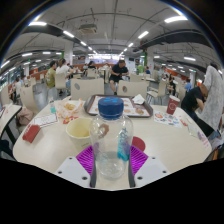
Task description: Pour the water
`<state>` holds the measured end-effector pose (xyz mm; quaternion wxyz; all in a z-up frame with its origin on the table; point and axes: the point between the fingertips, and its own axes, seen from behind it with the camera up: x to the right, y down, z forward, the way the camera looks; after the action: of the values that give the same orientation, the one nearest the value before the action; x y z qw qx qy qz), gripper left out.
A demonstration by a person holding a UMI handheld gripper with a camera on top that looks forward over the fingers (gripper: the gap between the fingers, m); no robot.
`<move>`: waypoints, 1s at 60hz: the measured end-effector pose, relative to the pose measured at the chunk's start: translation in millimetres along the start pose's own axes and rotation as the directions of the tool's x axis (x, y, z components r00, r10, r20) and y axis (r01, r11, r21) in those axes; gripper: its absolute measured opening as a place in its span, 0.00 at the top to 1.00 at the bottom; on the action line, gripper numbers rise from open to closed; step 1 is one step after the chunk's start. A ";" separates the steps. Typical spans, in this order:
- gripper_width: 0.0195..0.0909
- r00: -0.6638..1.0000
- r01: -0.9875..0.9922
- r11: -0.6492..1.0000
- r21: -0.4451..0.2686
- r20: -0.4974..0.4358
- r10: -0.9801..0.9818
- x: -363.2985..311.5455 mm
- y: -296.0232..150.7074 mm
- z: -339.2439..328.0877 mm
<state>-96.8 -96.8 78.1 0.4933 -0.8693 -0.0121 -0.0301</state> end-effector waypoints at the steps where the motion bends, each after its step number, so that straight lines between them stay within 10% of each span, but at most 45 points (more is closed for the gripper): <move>1: 0.66 1.000 0.009 1.000 0.002 -0.003 -0.009 5.1 -3.5 -2.9; 12: 0.67 0.927 0.339 0.941 -0.001 -0.172 -0.334 49.7 -62.4 -11.3; 26: 0.67 0.473 0.811 0.557 -0.180 -0.361 -0.804 75.4 -126.2 9.3; 47: 0.67 -0.280 0.920 -0.169 -0.354 -0.290 -0.915 42.9 -132.2 50.9; 60: 0.67 -0.319 0.921 -0.234 -0.311 -0.257 -0.912 33.4 -125.1 58.5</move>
<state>-67.4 17.3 157.5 0.2761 -0.4862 -0.5885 -0.5840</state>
